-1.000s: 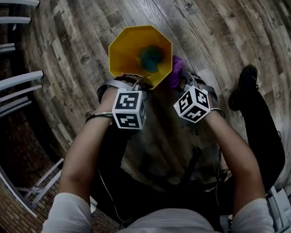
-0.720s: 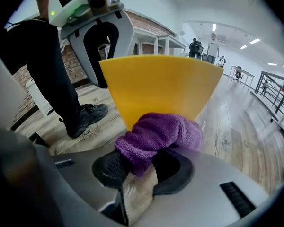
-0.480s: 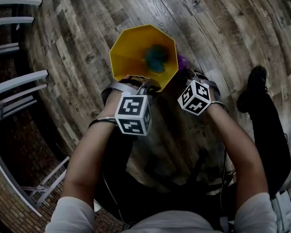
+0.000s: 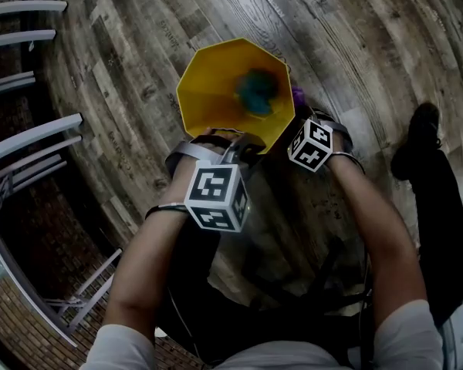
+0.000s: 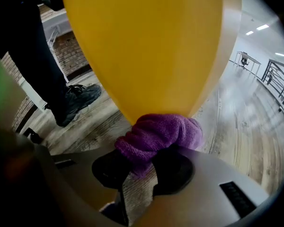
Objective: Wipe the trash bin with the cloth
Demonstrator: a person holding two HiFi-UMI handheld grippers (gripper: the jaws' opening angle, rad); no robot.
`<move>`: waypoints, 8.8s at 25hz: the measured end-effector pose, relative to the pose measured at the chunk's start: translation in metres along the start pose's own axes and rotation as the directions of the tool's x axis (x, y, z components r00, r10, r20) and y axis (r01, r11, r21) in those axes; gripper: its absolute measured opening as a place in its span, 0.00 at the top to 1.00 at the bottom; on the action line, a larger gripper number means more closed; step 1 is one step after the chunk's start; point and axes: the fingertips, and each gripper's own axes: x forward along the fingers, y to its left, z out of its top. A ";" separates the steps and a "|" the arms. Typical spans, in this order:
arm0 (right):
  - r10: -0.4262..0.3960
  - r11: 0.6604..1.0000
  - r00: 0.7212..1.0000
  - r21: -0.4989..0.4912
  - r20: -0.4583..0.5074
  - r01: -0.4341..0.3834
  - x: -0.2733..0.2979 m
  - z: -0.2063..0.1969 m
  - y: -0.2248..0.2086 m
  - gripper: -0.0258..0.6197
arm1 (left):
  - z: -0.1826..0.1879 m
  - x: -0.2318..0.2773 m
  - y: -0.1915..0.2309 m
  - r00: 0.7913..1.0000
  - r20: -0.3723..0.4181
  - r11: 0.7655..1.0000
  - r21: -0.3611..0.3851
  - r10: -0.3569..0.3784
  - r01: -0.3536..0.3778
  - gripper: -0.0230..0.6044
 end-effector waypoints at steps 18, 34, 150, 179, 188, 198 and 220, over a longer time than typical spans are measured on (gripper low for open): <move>-0.031 0.997 0.993 0.073 -0.112 0.040 0.038 -0.023 -0.008 0.79 | -0.002 -0.009 0.002 0.998 0.006 0.997 -0.054 0.057 -0.057 0.91; -0.185 0.968 0.975 0.196 0.124 0.159 -0.102 0.010 0.008 0.79 | -0.059 -0.012 -0.007 0.986 -0.165 0.993 -0.106 0.036 -0.054 0.86; -0.270 0.957 0.924 0.181 0.270 0.227 -0.168 0.074 0.021 0.79 | -0.049 -0.007 0.009 0.979 -0.192 0.943 -0.308 0.067 -0.125 0.95; -0.181 0.979 0.951 0.136 0.250 0.150 -0.093 0.066 0.024 0.79 | -0.032 -0.010 0.017 0.981 -0.169 0.943 -0.298 0.100 -0.147 0.95; -0.143 0.982 0.968 0.155 0.208 0.111 -0.058 0.049 0.026 0.79 | -0.030 -0.012 0.013 0.981 -0.167 0.942 -0.302 0.100 -0.148 0.95; -0.147 0.973 0.976 0.199 0.158 0.114 -0.020 0.026 0.012 0.79 | -0.023 -0.011 0.014 0.982 -0.162 0.931 -0.332 0.100 -0.149 0.95; -0.136 0.965 0.990 0.231 0.028 0.126 0.044 -0.003 -0.025 0.79 | -0.019 -0.010 0.023 0.976 -0.177 0.906 -0.380 0.127 -0.187 0.94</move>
